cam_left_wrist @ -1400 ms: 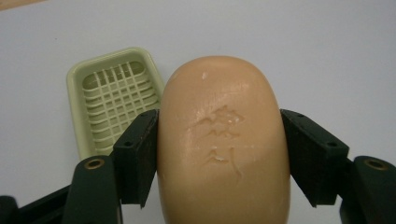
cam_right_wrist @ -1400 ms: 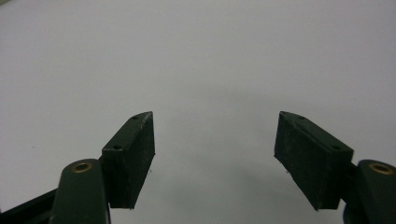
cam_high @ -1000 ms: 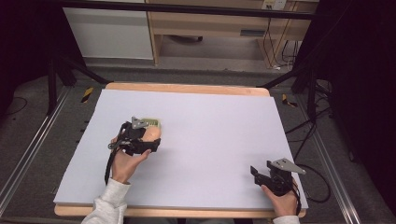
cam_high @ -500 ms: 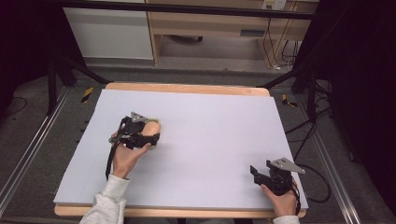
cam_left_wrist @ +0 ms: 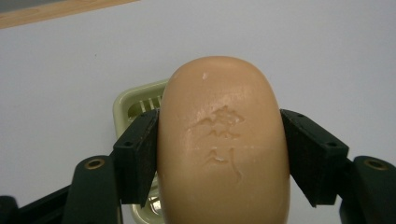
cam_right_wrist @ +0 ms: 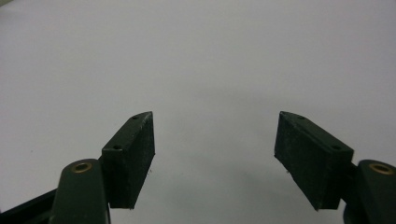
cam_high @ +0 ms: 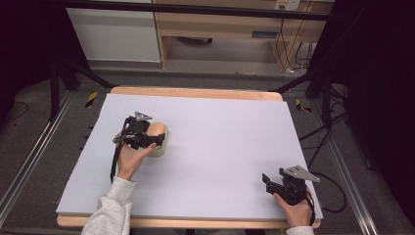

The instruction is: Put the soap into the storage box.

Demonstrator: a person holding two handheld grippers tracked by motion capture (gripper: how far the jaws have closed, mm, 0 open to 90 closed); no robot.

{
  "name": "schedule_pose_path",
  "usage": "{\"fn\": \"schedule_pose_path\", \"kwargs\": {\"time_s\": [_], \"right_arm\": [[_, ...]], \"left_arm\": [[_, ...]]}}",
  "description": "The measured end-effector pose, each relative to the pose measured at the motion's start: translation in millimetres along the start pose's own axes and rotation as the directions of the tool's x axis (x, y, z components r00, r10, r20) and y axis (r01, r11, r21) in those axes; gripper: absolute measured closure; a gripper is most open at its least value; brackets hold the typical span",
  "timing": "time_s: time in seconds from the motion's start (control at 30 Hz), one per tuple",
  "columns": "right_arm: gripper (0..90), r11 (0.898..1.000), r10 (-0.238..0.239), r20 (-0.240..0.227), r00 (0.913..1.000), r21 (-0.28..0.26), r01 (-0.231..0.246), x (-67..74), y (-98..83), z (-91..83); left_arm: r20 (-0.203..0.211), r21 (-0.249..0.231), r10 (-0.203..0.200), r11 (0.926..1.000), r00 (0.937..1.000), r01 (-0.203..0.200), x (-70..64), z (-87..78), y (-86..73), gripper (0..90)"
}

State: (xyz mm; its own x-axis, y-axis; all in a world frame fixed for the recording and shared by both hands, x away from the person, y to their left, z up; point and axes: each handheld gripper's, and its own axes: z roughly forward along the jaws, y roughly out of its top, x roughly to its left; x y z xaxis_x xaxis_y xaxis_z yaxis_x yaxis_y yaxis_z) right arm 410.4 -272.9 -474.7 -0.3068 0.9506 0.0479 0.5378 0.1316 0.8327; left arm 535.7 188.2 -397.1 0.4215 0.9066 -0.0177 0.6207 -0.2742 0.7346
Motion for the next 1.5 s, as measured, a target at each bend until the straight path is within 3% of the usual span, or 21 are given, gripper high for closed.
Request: {"fn": "schedule_pose_path", "kwargs": {"time_s": [0.9, 1.5], "right_arm": [[29.1, 1.0, -0.008, -0.005, 1.0, 0.005, 0.008, 0.2, 0.1, 2.1], [29.2, 1.0, -0.009, -0.007, 0.9999, 0.007, 0.009, 0.3, -0.1, 2.5]], "left_arm": [[-0.034, 0.038, -0.022, 0.999, 0.9992, 0.023, 19.1, 29.9, -2.1, 31.9], [-0.049, 0.076, -0.019, 0.9968, 0.9986, 0.022, 21.3, 47.1, -9.6, 31.9]]}}
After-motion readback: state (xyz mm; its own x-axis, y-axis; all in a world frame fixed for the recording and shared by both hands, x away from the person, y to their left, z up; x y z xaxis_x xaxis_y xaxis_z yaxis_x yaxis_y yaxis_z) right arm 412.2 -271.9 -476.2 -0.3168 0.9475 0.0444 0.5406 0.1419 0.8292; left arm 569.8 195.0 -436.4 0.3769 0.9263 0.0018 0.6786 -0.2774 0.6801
